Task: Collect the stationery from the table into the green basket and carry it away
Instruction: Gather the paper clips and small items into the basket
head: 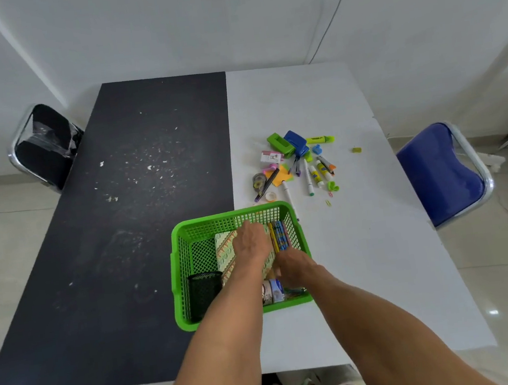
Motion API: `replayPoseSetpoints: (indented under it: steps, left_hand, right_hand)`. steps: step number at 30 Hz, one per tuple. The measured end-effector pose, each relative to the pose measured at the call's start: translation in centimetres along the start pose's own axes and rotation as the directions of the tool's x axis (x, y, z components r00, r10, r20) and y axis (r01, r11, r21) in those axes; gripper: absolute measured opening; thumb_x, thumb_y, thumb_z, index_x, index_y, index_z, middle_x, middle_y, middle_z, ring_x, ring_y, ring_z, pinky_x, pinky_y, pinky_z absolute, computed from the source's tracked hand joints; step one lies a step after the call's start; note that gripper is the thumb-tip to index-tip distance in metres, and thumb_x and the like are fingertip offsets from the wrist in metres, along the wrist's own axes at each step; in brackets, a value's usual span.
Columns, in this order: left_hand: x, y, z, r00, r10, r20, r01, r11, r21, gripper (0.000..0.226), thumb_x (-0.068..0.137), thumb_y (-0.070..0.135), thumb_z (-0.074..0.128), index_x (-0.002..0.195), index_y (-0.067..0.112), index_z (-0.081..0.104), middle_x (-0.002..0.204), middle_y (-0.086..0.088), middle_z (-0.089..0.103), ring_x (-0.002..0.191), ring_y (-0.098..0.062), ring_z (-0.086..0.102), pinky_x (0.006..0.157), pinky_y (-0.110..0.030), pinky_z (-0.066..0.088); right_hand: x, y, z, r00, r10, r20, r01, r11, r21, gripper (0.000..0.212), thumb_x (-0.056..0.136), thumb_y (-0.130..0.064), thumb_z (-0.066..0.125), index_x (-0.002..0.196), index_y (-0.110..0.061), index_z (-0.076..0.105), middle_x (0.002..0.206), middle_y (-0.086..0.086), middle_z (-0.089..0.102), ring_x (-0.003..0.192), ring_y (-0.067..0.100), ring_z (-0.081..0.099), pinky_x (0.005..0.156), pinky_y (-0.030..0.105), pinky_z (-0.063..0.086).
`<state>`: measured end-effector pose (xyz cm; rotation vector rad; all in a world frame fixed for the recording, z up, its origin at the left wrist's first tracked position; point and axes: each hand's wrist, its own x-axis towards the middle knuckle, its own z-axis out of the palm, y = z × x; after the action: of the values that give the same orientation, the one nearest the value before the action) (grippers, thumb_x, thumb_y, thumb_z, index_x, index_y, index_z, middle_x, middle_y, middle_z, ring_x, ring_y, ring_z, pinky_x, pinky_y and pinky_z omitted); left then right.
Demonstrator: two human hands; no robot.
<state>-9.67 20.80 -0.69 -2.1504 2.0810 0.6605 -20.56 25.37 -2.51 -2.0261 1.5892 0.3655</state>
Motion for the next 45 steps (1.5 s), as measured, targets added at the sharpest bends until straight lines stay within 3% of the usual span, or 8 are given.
replayPoseSetpoints:
  steps: [6,14,22,29,34,37,41,45]
  left_hand:
    - [-0.2,-1.4,0.7,1.000,0.029,0.009,-0.028,0.999,-0.039,0.012,0.091,0.012,0.060,0.097,0.002,0.063,0.105,-0.016,0.060,0.096,-0.032,0.061,0.083,-0.043,0.054]
    - [0.0,-1.8,0.9,0.999,0.037,0.002,-0.037,0.999,-0.011,0.014,0.090,0.005,0.059,0.103,0.002,0.062,0.114,-0.015,0.055,0.102,-0.030,0.057,0.087,-0.041,0.053]
    - [0.2,-1.5,0.6,0.999,0.055,0.000,-0.055,0.998,-0.013,0.014,0.094,0.013,0.057,0.102,0.001,0.061,0.112,-0.015,0.056,0.099,-0.030,0.058,0.085,-0.041,0.053]
    - [0.3,-1.0,1.2,0.997,0.074,-0.002,-0.074,0.997,0.000,0.013,0.095,0.013,0.056,0.101,0.003,0.060,0.114,-0.014,0.053,0.097,-0.028,0.057,0.081,-0.040,0.053]
    - [0.4,-0.4,0.9,0.998,0.056,-0.021,-0.057,0.998,-0.021,0.007,0.093,0.012,0.059,0.090,0.006,0.058,0.107,-0.012,0.056,0.090,-0.026,0.059,0.077,-0.039,0.055]
    - [0.5,0.0,0.5,0.998,0.056,-0.017,-0.056,0.998,-0.020,0.004,0.090,0.008,0.061,0.092,0.005,0.060,0.108,-0.011,0.056,0.092,-0.028,0.060,0.078,-0.039,0.054]
    - [0.8,0.0,0.6,0.999,0.053,-0.006,-0.053,0.999,-0.014,0.004,0.090,0.007,0.060,0.093,0.004,0.061,0.109,-0.011,0.056,0.092,-0.026,0.060,0.079,-0.040,0.055]
    - [0.9,-0.1,0.7,0.999,0.041,-0.011,-0.041,0.999,-0.014,0.005,0.090,0.007,0.060,0.095,0.005,0.061,0.109,-0.011,0.056,0.093,-0.026,0.059,0.080,-0.040,0.055]
  right_hand:
    - [0.0,0.2,2.6,0.992,0.061,0.111,-0.047,0.991,-0.124,0.027,0.093,-0.012,0.051,0.116,-0.001,0.062,0.115,0.017,0.065,0.106,0.032,0.064,0.084,0.037,0.054]
    - [1.3,-0.5,2.2,0.939,0.121,0.322,-0.087,0.989,-0.117,0.031,0.095,-0.017,0.052,0.124,-0.007,0.058,0.127,0.015,0.057,0.119,0.032,0.055,0.097,0.039,0.045]
    - [1.1,-0.1,1.6,0.956,0.179,0.231,-0.165,0.983,-0.079,0.029,0.093,-0.003,0.051,0.122,0.002,0.054,0.119,0.017,0.060,0.108,0.031,0.061,0.083,0.035,0.052]
    - [-0.1,-0.4,1.4,0.942,0.167,0.292,-0.147,0.985,-0.088,0.034,0.092,-0.001,0.048,0.126,0.001,0.053,0.120,0.019,0.060,0.109,0.034,0.060,0.078,0.035,0.050]
    - [0.0,-0.6,-0.9,0.941,0.217,0.258,-0.231,0.973,0.025,0.031,0.095,-0.015,0.052,0.123,-0.004,0.056,0.126,0.015,0.057,0.117,0.035,0.055,0.092,0.042,0.046]
    - [-0.7,-0.7,-0.7,0.934,0.202,0.294,-0.205,0.979,-0.018,0.031,0.094,-0.005,0.047,0.124,0.002,0.052,0.124,0.017,0.058,0.111,0.032,0.058,0.080,0.035,0.048]
    - [-1.2,-0.7,0.3,0.926,0.182,0.331,-0.185,0.983,-0.023,0.029,0.095,-0.004,0.047,0.122,0.003,0.053,0.123,0.018,0.059,0.111,0.031,0.059,0.076,0.030,0.046]
    - [-1.5,-1.5,-1.6,0.922,0.189,0.338,-0.216,0.975,0.044,0.033,0.098,-0.011,0.045,0.128,0.001,0.051,0.131,0.018,0.053,0.122,0.034,0.052,0.093,0.038,0.044]
